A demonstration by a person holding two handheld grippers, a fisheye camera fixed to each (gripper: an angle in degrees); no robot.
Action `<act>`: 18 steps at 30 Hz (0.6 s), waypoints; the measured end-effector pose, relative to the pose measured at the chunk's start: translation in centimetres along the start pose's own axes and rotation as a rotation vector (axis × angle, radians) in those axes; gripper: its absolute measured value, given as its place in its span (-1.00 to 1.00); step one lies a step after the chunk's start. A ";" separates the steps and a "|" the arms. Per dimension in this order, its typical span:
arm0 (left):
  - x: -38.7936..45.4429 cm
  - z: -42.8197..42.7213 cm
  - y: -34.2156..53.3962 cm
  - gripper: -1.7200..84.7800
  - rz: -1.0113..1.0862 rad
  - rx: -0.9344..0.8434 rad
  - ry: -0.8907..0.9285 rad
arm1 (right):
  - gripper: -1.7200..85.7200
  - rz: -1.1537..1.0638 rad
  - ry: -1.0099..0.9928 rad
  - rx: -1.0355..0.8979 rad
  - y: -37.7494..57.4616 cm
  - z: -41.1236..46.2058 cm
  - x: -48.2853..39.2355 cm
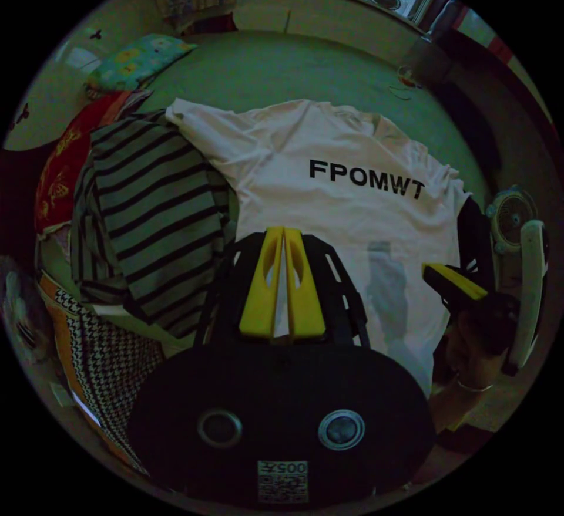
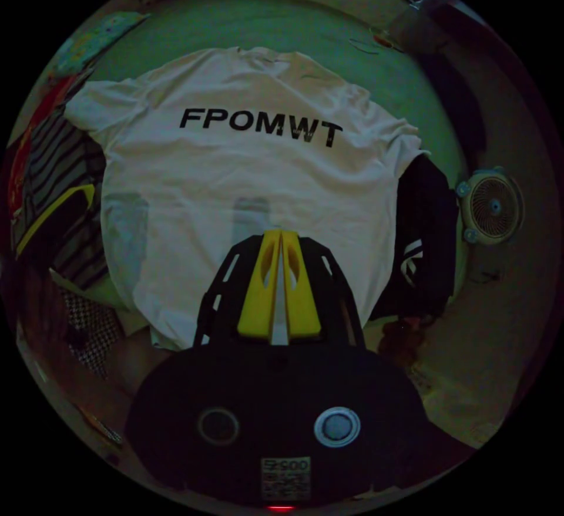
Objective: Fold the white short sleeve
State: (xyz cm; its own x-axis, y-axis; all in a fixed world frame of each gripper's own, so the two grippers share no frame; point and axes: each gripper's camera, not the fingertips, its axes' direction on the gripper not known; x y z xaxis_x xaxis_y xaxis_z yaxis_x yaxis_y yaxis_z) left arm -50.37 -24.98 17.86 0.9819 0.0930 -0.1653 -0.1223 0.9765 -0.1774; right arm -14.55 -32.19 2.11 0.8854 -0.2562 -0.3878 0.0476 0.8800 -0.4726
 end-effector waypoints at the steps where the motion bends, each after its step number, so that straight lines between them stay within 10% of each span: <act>1: -0.2 0.1 0.0 -0.96 0.005 0.001 0.002 | -0.98 -0.005 0.000 0.000 -0.1 0.1 -0.2; 18: -5.4 1.5 1.2 -0.96 -0.013 0.029 0.018 | -0.98 -0.020 0.007 -0.004 -1.7 1.7 -1.7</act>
State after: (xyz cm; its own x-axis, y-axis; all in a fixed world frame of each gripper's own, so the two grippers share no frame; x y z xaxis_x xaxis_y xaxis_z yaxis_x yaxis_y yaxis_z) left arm -55.61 -24.01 19.95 0.9806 0.0770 -0.1804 -0.1051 0.9828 -0.1517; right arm -15.32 -32.60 4.92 0.8812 -0.2763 -0.3836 0.0632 0.8730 -0.4836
